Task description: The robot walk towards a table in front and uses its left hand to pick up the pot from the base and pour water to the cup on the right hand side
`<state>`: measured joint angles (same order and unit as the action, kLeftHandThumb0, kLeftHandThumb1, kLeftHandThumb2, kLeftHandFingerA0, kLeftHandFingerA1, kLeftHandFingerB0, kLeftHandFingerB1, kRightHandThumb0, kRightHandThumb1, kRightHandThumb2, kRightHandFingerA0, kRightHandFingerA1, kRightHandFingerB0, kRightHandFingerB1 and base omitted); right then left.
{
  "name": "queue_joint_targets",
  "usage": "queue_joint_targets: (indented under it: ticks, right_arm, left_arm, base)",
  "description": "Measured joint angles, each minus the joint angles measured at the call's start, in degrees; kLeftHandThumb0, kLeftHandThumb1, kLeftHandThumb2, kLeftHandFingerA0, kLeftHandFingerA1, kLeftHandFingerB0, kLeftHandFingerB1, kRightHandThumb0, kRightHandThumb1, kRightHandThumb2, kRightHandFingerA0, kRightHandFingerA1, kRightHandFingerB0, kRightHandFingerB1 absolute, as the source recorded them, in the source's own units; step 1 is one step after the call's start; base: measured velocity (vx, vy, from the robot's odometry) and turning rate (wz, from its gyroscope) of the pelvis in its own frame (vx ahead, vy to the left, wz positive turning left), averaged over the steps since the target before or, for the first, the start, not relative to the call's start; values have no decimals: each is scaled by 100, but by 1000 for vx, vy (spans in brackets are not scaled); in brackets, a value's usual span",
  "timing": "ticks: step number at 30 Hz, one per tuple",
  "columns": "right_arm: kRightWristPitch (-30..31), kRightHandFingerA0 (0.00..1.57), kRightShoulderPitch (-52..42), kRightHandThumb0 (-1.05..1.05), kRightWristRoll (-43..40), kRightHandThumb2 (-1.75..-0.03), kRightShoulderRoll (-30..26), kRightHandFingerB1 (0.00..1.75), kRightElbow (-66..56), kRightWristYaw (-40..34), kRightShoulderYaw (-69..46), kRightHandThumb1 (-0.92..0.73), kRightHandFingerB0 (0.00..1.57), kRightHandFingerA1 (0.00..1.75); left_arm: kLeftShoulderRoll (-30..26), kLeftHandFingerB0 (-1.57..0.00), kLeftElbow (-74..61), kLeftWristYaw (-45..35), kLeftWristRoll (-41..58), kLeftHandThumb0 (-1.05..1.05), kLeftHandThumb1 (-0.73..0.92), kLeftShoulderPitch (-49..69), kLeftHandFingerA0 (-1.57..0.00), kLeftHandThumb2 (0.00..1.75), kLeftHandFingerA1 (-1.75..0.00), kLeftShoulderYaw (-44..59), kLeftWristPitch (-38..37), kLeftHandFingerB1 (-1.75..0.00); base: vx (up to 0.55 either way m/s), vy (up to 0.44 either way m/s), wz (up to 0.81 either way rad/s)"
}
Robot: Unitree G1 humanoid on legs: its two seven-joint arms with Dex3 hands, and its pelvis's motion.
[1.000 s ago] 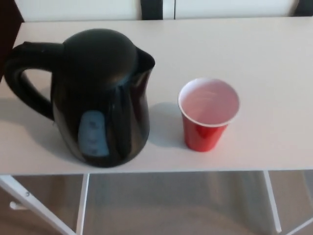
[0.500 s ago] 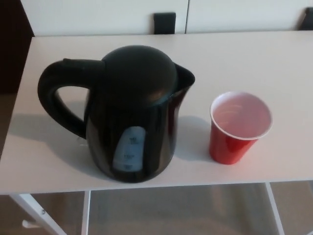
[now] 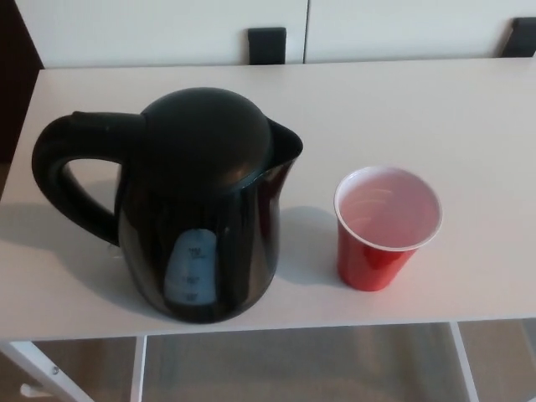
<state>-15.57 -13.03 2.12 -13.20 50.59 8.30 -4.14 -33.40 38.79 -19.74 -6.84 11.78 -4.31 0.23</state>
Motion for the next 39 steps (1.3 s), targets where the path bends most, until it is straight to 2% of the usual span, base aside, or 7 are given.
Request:
queue_joint_targets:
  ticks: [14,15,17,22,24,33,39]
  right_arm:
    - [-16,70,2,-39,-22,-59,-27,44,-53,26,-29,-65,46,57]
    - [-16,70,4,-37,-22,-58,-29,43,-50,29,-32,-65,46,57]
    - [-14,68,16,-36,-24,-60,-29,43,-49,35,-34,-68,44,58]
    - [-13,65,44,-35,-27,-60,-29,42,30,41,-50,-68,44,55]
    - [-13,70,53,-34,-32,-60,-34,42,108,45,-87,-68,44,57]
    - [-16,65,68,-42,-86,-85,-85,55,271,106,-255,-53,40,68]
    - [-55,72,192,-39,-88,-60,-91,43,309,121,-299,-67,46,60]
  left_arm:
    - [1052,-16,-2972,1082,401,-48,53,1163,-18,57,-28,2508,209,-27]
    - [1139,-6,-3251,1150,475,-26,35,1159,-7,89,-51,2736,209,-50]
    - [1275,-17,-3710,1250,579,-45,52,1127,-20,57,-31,3041,211,-28]
    - [1509,-5,-4882,1417,720,-23,35,809,-6,88,-51,3328,263,-50]
    - [1592,-12,-5407,1500,775,-40,45,547,-14,61,-36,3394,347,-33]
    - [1581,0,-5992,1583,996,-26,32,-1064,-1,85,-48,3081,992,-47]
    - [1507,-8,-5707,1511,1224,-51,42,-1991,-9,63,-35,2789,1472,-28]
  base:
    - [0,0,0]
    - [0,0,0]
    - [0,0,0]
    - [0,0,0]
    - [0,0,0]
    - [1,-1,1]
    - [0,0,0]
